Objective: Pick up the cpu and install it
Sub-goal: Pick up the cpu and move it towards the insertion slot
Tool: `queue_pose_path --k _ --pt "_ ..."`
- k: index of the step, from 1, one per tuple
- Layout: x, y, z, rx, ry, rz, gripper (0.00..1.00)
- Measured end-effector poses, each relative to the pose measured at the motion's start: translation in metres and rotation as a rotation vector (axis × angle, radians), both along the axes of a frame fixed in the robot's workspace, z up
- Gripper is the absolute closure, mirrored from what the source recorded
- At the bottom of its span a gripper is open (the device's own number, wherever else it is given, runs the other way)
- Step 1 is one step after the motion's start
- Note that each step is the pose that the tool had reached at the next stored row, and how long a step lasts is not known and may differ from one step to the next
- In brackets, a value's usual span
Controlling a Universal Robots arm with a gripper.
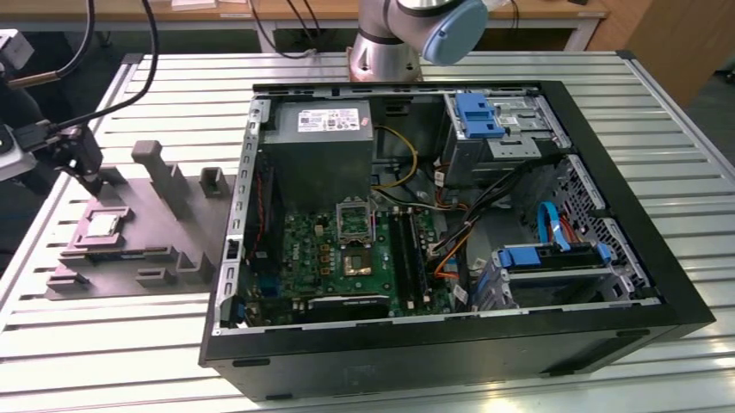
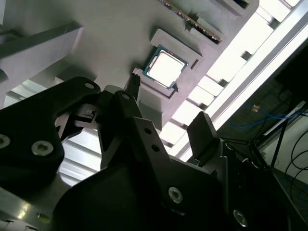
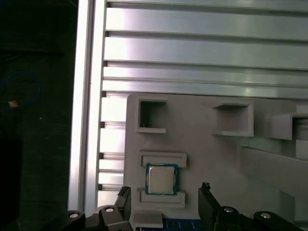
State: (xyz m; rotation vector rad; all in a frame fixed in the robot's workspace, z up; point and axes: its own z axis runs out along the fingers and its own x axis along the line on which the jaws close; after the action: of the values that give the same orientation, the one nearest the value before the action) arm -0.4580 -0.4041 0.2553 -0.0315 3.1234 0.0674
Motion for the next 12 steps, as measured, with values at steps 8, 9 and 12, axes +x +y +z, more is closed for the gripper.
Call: queue_pose_path --k 8,9,12 --pt "0.0 0.0 -0.0101 0.0001 -0.0001 0.0 0.34" --pt "0.0 0.0 -0.0116 0.0001 -0.0001 0.0 0.34" --pt "0.0 0.0 -0.0169 0.0001 -0.0001 0.0 0.34"
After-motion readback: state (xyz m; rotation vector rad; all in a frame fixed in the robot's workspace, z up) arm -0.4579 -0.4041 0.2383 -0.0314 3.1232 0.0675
